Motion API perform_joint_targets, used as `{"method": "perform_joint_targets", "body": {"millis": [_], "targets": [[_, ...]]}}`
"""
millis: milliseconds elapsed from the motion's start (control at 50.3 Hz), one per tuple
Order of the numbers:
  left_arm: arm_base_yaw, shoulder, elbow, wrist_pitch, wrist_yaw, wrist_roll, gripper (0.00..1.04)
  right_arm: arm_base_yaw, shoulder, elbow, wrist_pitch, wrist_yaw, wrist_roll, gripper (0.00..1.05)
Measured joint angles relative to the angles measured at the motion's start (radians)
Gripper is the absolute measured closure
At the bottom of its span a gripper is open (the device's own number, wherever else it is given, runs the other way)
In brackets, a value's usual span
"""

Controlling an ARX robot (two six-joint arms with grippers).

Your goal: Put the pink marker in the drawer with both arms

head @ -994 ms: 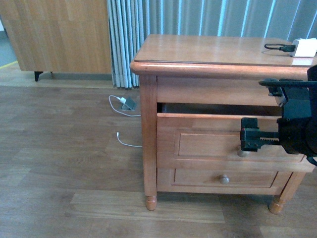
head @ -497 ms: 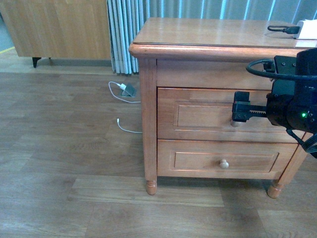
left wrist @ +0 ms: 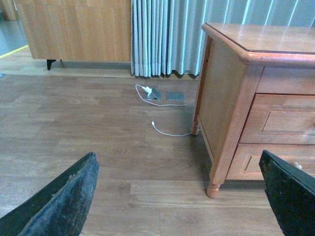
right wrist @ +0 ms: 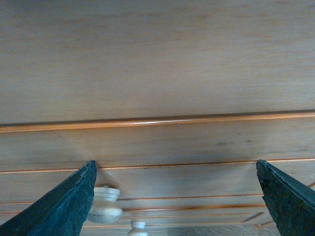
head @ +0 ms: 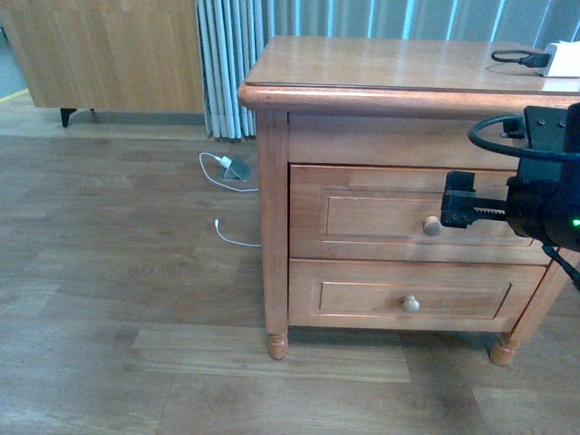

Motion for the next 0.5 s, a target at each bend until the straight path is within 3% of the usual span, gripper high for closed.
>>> {"method": "perform_joint_targets", "body": {"millis": [239, 497], "targets": [[0.000, 0.000, 0.000, 0.000, 0.000, 0.000, 0.06, -0.030, -0.276, -0.225, -0.047, -0.057, 0.028, 0.08], [0.000, 0.000, 0.000, 0.000, 0.000, 0.000, 0.06, -0.044, -0.735, -0.529, -0.243, -0.170, 0.066, 0.08]]}}
